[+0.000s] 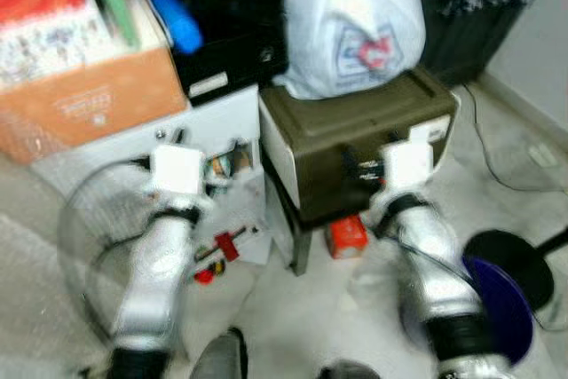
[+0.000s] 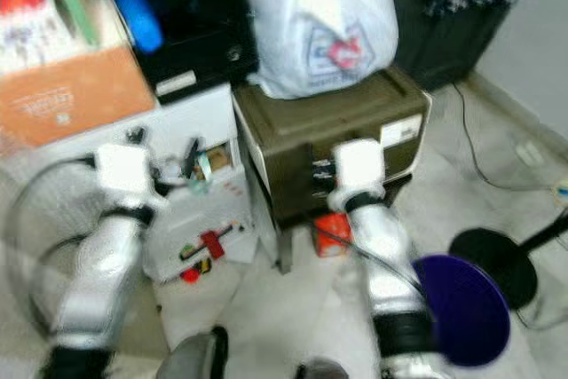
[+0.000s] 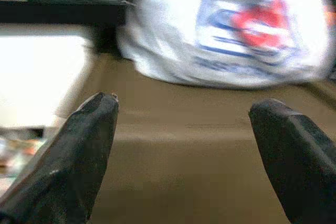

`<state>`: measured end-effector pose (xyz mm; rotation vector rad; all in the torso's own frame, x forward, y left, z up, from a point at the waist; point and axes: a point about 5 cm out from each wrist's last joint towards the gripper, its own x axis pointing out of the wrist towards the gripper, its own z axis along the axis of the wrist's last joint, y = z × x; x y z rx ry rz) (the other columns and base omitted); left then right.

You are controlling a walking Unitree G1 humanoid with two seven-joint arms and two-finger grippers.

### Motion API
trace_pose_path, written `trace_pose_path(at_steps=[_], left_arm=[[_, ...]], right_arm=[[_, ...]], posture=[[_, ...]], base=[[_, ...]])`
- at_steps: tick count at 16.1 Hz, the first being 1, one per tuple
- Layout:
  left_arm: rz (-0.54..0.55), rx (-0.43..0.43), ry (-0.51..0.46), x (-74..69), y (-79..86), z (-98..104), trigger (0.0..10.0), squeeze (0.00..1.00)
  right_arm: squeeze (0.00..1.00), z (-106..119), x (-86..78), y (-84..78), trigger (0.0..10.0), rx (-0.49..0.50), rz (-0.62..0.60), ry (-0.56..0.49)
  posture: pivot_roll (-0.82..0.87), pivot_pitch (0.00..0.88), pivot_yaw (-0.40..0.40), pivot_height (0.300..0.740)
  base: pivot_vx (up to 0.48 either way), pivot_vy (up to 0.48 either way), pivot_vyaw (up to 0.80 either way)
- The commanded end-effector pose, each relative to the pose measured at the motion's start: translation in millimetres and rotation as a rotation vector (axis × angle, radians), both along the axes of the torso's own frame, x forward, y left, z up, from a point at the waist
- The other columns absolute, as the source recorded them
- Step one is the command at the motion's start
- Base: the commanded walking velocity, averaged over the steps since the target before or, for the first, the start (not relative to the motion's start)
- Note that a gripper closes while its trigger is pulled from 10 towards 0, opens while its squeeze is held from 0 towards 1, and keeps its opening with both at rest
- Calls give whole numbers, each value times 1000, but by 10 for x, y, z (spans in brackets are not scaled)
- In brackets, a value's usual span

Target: Clean up the room

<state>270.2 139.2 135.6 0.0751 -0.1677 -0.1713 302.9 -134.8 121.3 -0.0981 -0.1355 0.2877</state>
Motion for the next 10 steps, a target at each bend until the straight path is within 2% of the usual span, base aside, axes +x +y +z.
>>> trace_pose_path(at_steps=[1,4,8,10], left_arm=[[-42,11,10,-34,-51,-24,10000,0],[-64,28,33,-60,-12,-69,10000,0],[-76,22,26,-61,-81,-57,10000,0],[-75,20,18,-52,-94,-40,10000,0]], right_arm=[[0,0,-14,-73,10000,-13,-15,-2],[0,-11,-28,-109,10000,-20,-23,1],[0,-8,-27,-111,10000,-23,-26,2],[0,-5,-21,-112,10000,-23,-25,2]], posture=[[-10,110,-19,740],[-11,115,-18,740],[-17,118,-21,740],[-15,117,-24,740]], base=[[0,0,800],[0,0,783],[0,0,705],[0,0,0]])
